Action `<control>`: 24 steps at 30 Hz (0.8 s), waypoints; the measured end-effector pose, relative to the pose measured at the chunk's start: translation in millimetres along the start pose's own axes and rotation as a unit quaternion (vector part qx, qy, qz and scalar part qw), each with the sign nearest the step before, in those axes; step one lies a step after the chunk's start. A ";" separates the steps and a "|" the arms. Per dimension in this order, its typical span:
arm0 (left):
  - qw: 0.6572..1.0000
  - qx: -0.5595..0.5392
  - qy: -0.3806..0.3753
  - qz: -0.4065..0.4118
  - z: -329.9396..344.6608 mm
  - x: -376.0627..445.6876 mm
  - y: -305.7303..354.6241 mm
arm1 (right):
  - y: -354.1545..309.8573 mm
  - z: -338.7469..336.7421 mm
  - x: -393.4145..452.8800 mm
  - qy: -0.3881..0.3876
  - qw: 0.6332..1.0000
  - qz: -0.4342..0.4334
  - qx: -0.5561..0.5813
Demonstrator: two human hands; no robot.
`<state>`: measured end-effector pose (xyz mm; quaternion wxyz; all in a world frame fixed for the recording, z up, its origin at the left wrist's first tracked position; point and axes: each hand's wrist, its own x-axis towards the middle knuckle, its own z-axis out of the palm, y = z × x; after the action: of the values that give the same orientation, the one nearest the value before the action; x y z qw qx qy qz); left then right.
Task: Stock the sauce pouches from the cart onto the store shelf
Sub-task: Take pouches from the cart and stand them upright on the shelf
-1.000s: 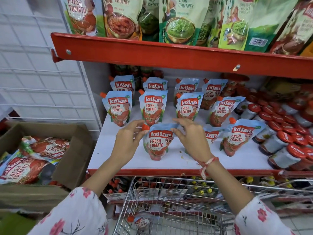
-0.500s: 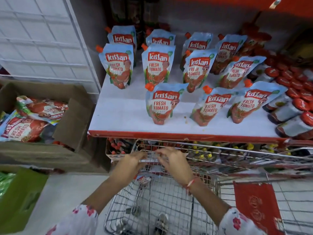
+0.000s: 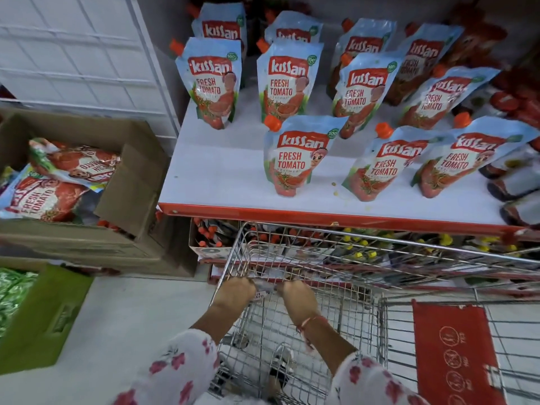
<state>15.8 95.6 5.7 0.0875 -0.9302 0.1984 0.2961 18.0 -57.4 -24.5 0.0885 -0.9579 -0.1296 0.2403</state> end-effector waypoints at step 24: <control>0.691 -0.595 0.408 0.044 -133.9 -138.8 -81.9 | -50.9 -216.7 -90.8 0.316 0.884 -0.154 0.308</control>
<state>15.9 176.3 199.0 -0.5870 -0.8070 0.0372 -0.0531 34.9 -58.7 215.3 0.4509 -0.8757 -0.1602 -0.0644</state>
